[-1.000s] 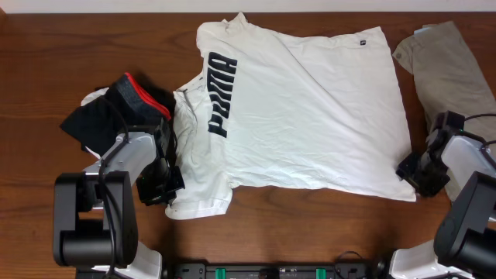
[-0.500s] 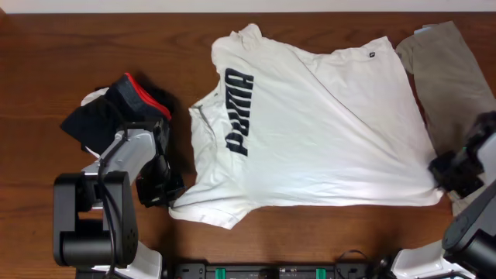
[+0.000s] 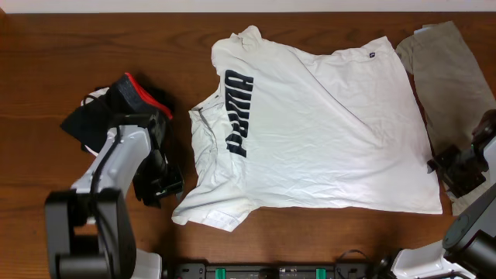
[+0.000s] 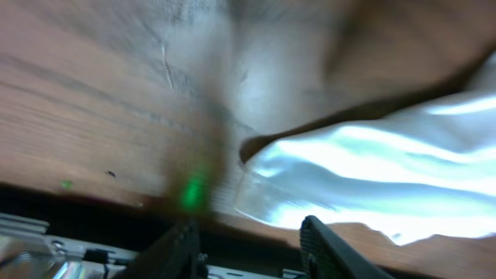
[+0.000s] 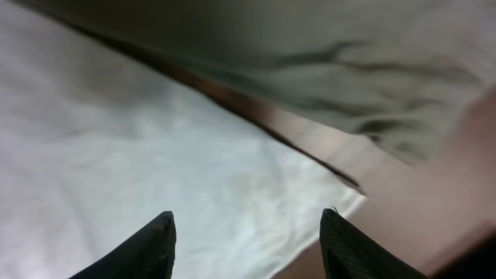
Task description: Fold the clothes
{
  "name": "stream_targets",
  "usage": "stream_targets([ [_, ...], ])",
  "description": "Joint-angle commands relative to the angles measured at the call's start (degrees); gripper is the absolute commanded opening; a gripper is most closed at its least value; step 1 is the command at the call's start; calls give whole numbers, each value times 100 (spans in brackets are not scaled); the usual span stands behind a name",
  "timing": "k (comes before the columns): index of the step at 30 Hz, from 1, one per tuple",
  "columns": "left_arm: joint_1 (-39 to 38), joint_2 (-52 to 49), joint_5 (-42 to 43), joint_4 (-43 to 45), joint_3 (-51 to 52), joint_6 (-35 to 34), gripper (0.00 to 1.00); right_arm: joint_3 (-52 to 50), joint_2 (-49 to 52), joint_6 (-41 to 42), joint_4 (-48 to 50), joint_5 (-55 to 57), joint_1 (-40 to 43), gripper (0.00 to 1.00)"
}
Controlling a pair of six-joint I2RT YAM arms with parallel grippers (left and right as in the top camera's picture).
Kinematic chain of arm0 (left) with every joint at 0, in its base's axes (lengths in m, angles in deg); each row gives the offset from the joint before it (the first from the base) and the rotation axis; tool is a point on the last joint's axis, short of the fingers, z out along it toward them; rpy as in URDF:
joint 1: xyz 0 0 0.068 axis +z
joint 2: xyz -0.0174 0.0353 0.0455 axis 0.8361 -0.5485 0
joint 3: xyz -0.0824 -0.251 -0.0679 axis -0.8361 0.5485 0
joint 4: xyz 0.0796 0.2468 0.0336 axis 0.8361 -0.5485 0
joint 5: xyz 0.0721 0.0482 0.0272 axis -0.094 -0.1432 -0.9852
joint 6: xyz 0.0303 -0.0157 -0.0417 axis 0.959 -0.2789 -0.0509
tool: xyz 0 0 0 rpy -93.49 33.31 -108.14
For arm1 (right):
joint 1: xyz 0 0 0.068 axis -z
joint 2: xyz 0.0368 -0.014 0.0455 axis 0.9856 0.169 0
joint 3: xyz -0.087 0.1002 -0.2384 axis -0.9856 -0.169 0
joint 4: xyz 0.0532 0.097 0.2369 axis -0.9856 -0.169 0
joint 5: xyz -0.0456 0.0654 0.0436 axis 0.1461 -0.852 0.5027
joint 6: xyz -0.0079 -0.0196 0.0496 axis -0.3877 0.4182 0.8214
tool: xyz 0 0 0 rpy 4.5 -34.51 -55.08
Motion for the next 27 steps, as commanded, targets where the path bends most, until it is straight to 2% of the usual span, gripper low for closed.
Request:
stream_targets([
  [1,-2,505,188,417,-236,315,49,227,-28,-752,140,-1255,20,56],
  [5,-166,605,501,1502,-236,817,49,269,-31,-1845,398,-3324,-39,50],
  [7,-280,516,492,1976,-236,905,49,269,-35,-2011,417,-3797,-177,51],
  [13,-627,103,391,3405,-236,1086,48,267,-35,-2262,509,-3685,-1178,48],
  [17,-798,-116,291,4100,-236,1080,48,267,-33,-2072,802,-3257,-1976,48],
  [22,-986,-584,-214,4470,-236,997,48,264,-33,-1561,1067,-2129,-2992,50],
  [27,-1073,-833,-271,4712,-236,955,47,258,-33,-1222,1294,-1585,-3748,55],
])
